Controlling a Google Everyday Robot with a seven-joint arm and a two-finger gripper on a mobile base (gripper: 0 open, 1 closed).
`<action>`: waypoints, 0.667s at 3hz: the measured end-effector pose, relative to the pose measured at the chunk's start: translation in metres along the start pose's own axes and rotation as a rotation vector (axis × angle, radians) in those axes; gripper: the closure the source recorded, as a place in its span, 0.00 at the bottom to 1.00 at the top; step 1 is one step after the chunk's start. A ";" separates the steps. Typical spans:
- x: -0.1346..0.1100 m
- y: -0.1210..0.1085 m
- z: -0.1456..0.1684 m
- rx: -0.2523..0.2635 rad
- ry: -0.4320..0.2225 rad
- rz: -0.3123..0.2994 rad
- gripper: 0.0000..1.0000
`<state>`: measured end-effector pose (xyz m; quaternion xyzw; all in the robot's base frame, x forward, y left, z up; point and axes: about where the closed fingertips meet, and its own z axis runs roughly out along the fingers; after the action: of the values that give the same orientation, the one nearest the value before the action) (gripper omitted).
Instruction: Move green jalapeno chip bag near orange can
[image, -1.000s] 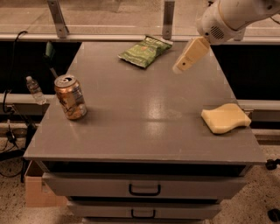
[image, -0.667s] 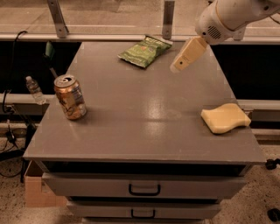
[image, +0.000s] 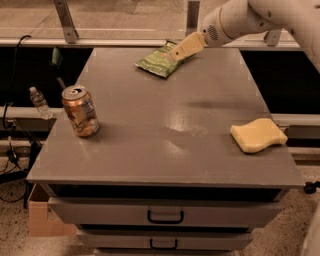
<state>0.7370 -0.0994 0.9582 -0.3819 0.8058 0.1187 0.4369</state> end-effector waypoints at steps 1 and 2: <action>-0.016 -0.013 0.050 -0.015 -0.078 0.160 0.00; -0.021 -0.017 0.100 -0.001 -0.086 0.256 0.00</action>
Offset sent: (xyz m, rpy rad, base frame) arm 0.1276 0.0816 -0.0849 0.2275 0.1203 -0.2408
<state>0.8177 -0.0480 0.9178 -0.2709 0.8283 0.1901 0.4520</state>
